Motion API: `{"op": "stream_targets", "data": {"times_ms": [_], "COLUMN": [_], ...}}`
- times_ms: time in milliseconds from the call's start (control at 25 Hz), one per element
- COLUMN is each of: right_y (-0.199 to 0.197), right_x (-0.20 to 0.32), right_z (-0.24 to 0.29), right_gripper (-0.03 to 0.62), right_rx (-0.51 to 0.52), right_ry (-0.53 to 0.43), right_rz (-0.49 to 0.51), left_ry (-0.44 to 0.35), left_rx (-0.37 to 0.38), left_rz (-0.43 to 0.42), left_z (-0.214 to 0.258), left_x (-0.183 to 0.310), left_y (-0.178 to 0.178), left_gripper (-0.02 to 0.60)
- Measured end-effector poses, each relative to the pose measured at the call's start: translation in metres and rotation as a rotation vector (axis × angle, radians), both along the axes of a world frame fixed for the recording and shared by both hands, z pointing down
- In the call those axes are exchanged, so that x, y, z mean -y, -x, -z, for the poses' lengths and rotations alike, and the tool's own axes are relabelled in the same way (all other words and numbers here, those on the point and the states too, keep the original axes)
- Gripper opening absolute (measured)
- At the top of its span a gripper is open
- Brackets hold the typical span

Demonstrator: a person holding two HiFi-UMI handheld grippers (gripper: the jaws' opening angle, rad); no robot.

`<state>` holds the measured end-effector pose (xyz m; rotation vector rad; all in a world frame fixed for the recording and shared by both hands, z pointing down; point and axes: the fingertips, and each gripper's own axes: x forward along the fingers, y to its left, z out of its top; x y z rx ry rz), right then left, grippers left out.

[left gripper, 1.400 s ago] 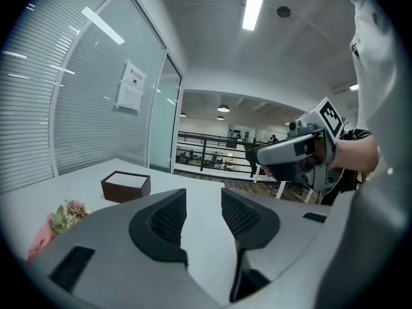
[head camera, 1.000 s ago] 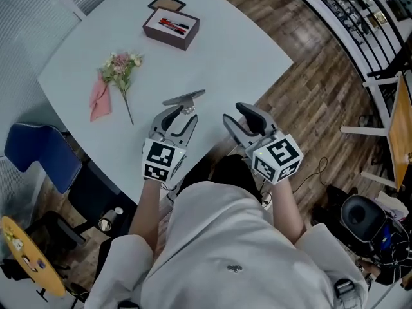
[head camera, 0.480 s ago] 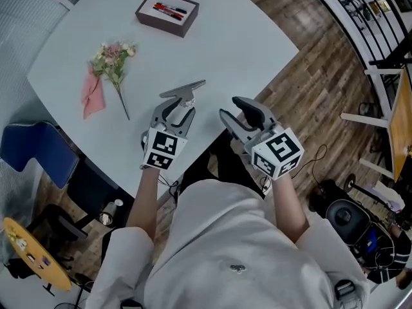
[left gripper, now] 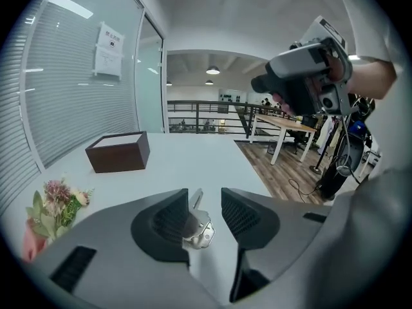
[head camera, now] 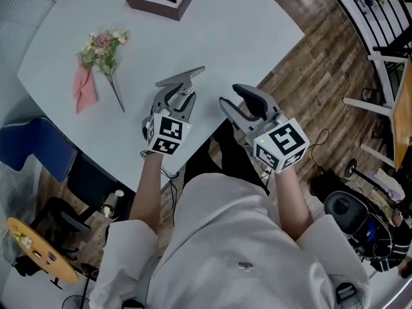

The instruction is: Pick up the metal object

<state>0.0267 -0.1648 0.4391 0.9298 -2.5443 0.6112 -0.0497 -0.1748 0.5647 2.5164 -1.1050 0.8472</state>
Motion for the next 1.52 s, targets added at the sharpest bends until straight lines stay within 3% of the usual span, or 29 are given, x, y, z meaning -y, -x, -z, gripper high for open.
{"op": "stream_targets", "data": {"times_ms": [720, 1240, 1520], "right_y": [-0.006, -0.016, -0.020], "right_x": [-0.007, -0.008, -0.008], "right_z": [-0.031, -0.039, -0.042], "right_gripper": [0.173, 0.173, 0.172], "right_rx": [-0.022, -0.021, -0.023], "right_ry": [0.060, 0.079, 0.082], "right_rz": [-0.006, -0.042, -0.049], "left_ry": [0.013, -0.020, -0.040], "left_rx": [0.123, 0.273, 0.298], "left_rz": [-0.045, -0.140, -0.153], "left_z": [-0.049, -0.073, -0.075], "left_x": [-0.003, 0.001, 0.003], "left_y": [0.000, 0.001, 0.001], "left_gripper": [0.161, 0.160, 0.126]}}
